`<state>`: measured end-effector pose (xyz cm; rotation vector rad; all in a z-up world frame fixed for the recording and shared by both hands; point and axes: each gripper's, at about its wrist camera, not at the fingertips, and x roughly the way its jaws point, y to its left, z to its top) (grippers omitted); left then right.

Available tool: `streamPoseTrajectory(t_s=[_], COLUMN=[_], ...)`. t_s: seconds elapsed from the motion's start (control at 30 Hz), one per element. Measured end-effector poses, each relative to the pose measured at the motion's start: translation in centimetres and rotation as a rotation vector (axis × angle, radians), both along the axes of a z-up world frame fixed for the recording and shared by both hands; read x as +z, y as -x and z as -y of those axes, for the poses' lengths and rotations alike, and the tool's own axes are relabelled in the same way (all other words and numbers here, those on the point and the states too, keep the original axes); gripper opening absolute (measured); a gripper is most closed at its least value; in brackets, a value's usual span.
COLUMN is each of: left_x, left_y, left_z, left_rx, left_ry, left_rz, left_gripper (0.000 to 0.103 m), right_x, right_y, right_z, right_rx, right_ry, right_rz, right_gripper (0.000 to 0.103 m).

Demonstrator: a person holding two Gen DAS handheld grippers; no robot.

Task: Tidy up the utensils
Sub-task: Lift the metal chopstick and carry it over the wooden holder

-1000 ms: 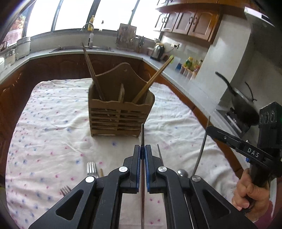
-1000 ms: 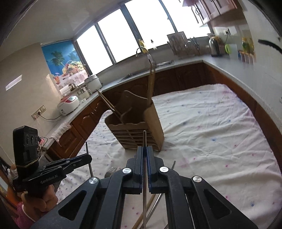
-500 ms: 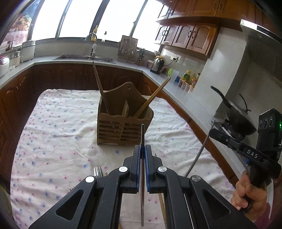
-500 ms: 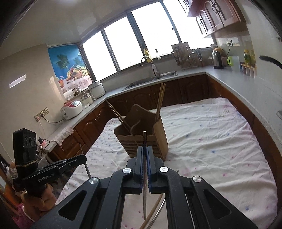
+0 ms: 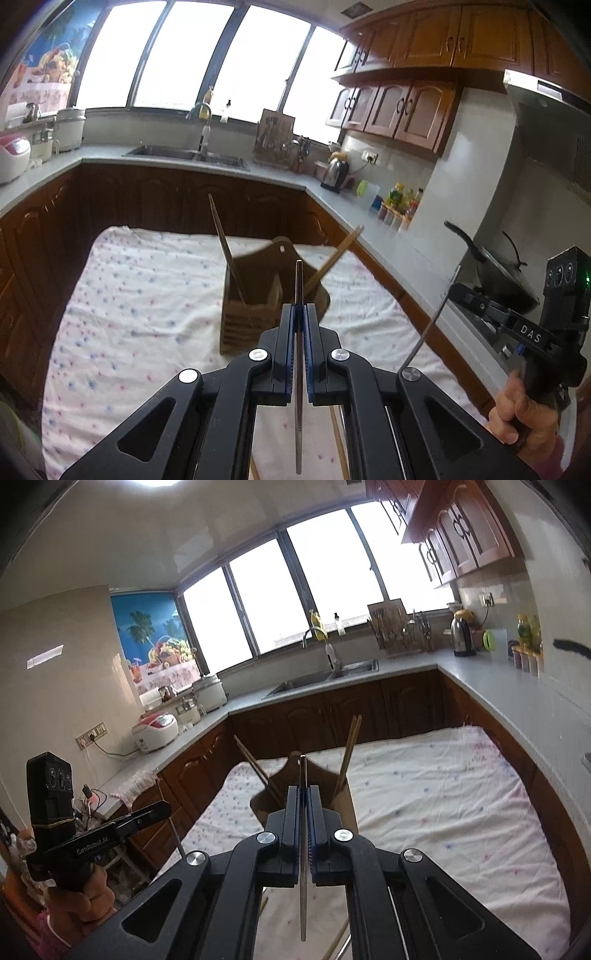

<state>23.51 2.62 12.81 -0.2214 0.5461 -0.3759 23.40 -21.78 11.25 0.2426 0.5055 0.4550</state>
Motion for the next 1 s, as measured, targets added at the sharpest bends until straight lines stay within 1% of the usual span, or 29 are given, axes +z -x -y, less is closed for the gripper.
streamPoseTrajectory(t_s=[0.13, 0.4, 0.7, 0.87, 1.0], left_x=[0.6, 1.9, 3.4, 3.2, 2.2], left_y=[-0.6, -2.5, -6.7, -9.6, -11.5], left_z=[-0.4, -1.1, -1.9, -1.8, -1.6], left_rx=[0.014, 0.049, 0.102, 0.14, 0.172], left_ry=[-0.003, 0.003, 0.016, 0.022, 0.026], left_rz=[0.032, 0.092, 0.162, 0.193, 0.208], left_gripper=[0.002, 0.002, 0.003, 0.003, 0.002], right_x=[1.0, 2.8, 4.4, 4.3, 3.5], right_y=[-0.7, -3.4, -7.2, -9.5, -11.0], right_z=[0.0, -0.5, -1.5, -2.2, -2.2], right_rx=[-0.009, -0.021, -0.037, -0.05, -0.061], right_ry=[-0.007, -0.019, -0.03, -0.018, -0.016], right_rz=[0.029, 0.07, 0.121, 0.141, 0.142], right_gripper=[0.004, 0.004, 0.004, 0.004, 0.004])
